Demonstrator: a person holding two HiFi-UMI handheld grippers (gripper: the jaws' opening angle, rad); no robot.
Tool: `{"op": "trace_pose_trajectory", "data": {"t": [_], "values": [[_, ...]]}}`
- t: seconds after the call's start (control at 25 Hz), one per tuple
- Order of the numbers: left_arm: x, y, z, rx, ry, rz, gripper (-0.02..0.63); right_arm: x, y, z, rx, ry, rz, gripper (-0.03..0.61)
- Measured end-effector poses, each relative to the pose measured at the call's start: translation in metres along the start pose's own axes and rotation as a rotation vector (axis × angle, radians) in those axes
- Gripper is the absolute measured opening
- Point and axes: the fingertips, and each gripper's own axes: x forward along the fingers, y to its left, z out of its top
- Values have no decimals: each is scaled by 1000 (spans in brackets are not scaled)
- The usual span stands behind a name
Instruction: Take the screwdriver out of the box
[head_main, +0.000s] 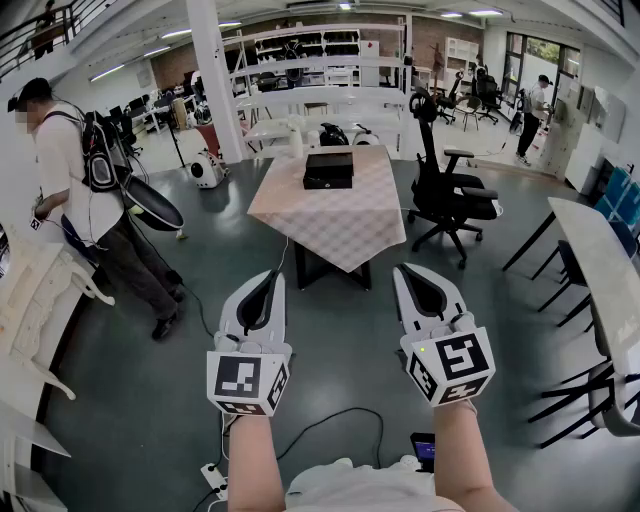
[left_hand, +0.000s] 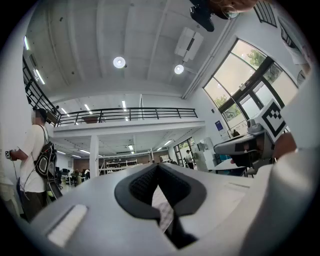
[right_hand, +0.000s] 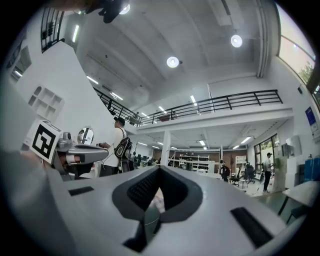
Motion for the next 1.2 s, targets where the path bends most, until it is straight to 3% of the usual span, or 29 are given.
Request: {"op": "trace_pose_trajectory", "data": {"t": [0.32, 0.68, 0.92, 1.2], "values": [[-1, 37, -10, -82, -37, -7, 6, 18, 8, -4, -25, 28, -39, 5], [50, 53, -39, -117, -31, -22, 6, 67, -19, -27, -18, 51, -24, 5], [116, 74, -63, -148, -26, 20, 6, 128, -61, -48, -17, 42, 22, 5], [239, 99, -79, -136, -18, 45, 6, 230, -139, -61, -14, 40, 51, 5]]}}
